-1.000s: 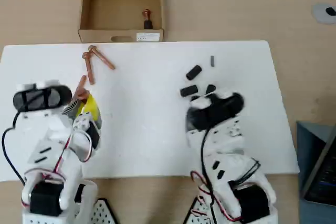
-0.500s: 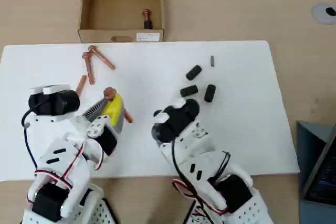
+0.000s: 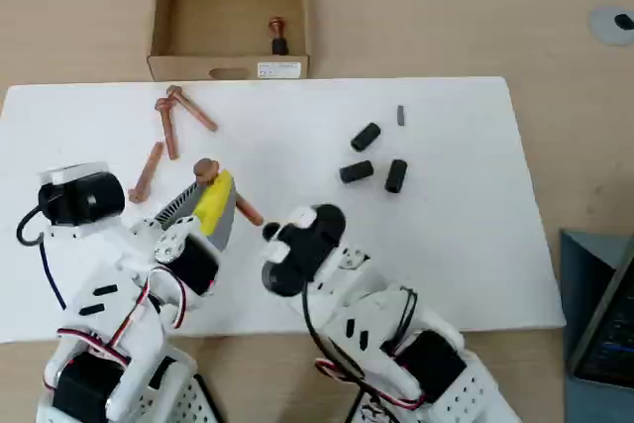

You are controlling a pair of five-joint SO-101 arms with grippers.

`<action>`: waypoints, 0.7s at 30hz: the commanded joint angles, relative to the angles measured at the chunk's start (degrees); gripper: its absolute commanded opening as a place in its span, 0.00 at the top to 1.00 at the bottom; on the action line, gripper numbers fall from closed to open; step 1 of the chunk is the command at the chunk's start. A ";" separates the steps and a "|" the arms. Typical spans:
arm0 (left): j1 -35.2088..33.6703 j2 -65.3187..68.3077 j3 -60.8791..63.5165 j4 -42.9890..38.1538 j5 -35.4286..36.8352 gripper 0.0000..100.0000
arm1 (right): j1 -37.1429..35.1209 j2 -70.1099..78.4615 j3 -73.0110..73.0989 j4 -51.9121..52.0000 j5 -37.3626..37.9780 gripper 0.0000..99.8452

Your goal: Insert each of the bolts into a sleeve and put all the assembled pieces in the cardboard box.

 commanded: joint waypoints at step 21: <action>3.16 -0.48 0.62 -1.14 -3.25 1.00 | -1.71 -7.34 -4.44 -3.52 0.35 0.99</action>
